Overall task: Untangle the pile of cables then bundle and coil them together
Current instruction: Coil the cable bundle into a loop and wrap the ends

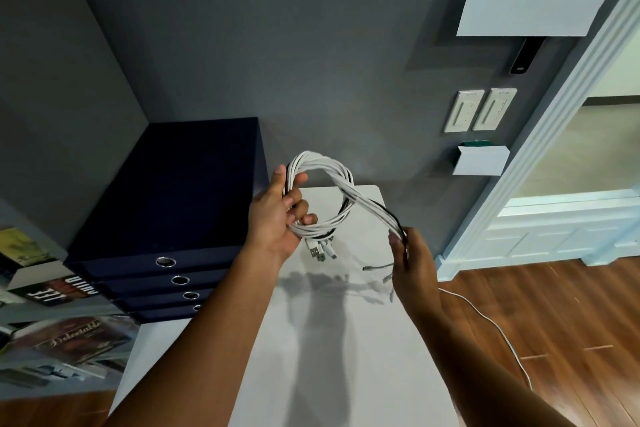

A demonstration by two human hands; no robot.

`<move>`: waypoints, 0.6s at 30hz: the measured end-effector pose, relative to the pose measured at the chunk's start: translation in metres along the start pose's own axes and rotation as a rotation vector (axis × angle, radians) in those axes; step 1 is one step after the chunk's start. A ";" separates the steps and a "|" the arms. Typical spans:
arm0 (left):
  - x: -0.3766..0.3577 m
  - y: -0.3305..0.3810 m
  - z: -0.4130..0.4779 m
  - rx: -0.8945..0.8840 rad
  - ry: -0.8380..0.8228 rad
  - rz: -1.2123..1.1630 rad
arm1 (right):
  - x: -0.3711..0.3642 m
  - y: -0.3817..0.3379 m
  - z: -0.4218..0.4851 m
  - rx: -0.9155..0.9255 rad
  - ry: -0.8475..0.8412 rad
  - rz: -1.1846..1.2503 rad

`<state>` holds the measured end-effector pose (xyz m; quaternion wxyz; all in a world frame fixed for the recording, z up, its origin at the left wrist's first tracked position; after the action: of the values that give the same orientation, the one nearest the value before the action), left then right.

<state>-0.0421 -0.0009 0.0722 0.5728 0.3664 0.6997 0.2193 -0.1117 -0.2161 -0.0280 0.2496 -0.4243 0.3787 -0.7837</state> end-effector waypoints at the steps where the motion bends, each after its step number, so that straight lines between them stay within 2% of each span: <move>1: -0.004 0.003 0.000 -0.004 -0.008 -0.002 | -0.001 -0.003 0.003 -0.047 0.016 0.043; 8: -0.018 0.009 0.001 -0.026 -0.013 -0.047 | -0.026 -0.024 0.009 -0.471 -0.019 0.608; 10: -0.017 0.011 0.003 -0.041 0.007 -0.038 | -0.032 -0.023 0.002 -0.583 -0.134 0.711; 15: 0.001 0.017 0.012 -0.070 0.104 -0.007 | -0.031 -0.016 -0.013 -0.791 -0.584 0.925; 18: 0.012 0.014 0.015 -0.068 0.154 0.006 | -0.025 -0.009 -0.018 -0.872 -0.693 0.964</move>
<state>-0.0248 0.0153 0.0708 0.5288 0.3310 0.7326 0.2720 -0.1148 -0.1866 -0.0391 0.4805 -0.4948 0.6997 -0.1862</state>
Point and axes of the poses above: each hand's wrist, its own z-axis towards the middle knuckle, its own x-axis out of the back of the hand, y = z × x, the point moved 3 cm from there along z, towards the middle knuckle, and after that the axes turned 1 degree about x, right-handed, at the moved point
